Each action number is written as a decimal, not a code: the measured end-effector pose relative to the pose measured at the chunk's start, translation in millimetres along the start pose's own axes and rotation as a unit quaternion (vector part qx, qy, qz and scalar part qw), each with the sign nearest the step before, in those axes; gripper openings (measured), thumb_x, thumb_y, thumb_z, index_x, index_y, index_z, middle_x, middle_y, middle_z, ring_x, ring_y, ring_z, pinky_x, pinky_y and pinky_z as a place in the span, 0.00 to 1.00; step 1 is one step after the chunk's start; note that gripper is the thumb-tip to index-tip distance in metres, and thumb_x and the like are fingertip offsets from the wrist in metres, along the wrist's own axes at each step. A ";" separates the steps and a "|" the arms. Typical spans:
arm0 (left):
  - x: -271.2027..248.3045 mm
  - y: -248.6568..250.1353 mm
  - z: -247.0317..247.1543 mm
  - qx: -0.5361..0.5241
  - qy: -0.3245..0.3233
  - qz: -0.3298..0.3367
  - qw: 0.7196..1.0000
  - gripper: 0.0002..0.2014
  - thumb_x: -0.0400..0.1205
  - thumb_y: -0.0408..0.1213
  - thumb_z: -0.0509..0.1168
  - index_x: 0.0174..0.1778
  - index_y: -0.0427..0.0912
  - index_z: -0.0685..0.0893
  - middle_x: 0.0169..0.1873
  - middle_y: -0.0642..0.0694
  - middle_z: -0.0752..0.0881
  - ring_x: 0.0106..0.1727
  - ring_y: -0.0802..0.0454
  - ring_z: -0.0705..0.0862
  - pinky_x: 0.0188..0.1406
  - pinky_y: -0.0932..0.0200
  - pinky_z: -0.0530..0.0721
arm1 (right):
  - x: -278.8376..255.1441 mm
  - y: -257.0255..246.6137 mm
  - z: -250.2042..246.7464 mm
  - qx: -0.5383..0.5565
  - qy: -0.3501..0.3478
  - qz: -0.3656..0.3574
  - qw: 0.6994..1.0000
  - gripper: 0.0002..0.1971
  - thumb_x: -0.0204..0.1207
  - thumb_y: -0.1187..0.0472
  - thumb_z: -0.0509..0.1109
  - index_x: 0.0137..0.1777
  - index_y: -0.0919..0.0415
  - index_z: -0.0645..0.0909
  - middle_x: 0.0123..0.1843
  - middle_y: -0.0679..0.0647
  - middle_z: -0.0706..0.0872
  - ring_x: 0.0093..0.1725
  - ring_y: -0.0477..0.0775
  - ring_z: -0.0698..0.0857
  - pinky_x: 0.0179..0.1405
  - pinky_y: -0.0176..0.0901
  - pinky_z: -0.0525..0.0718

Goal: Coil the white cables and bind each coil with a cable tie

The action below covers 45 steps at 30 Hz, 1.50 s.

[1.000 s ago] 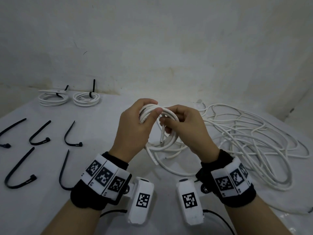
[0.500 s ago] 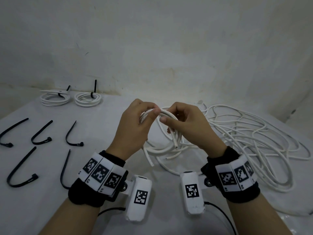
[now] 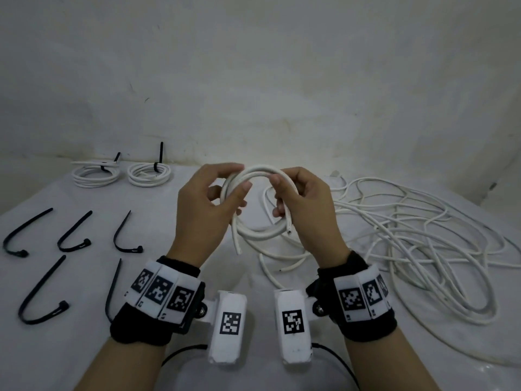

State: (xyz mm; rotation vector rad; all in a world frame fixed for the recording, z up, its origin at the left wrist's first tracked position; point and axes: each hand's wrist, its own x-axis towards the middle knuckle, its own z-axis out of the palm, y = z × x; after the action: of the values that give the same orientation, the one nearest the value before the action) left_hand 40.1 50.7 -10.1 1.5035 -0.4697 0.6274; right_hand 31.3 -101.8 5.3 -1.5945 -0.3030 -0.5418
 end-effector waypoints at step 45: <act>2.4 10.5 1.0 -0.104 -0.144 -0.282 0.943 0.20 0.86 0.51 0.55 0.32 0.42 0.74 0.19 0.51 0.71 0.21 0.55 0.69 0.29 0.61 0.76 | 0.5 2.1 15.0 0.220 -0.071 0.304 0.924 0.26 0.77 0.40 0.64 0.25 0.57 0.66 0.15 0.47 0.59 0.11 0.44 0.57 0.12 0.35 0.62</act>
State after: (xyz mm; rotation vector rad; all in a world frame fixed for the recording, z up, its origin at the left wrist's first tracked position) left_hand 35.3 49.6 -0.5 1.4403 -0.2914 -0.0924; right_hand 35.2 -87.3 3.4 -1.1978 -0.0175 0.1229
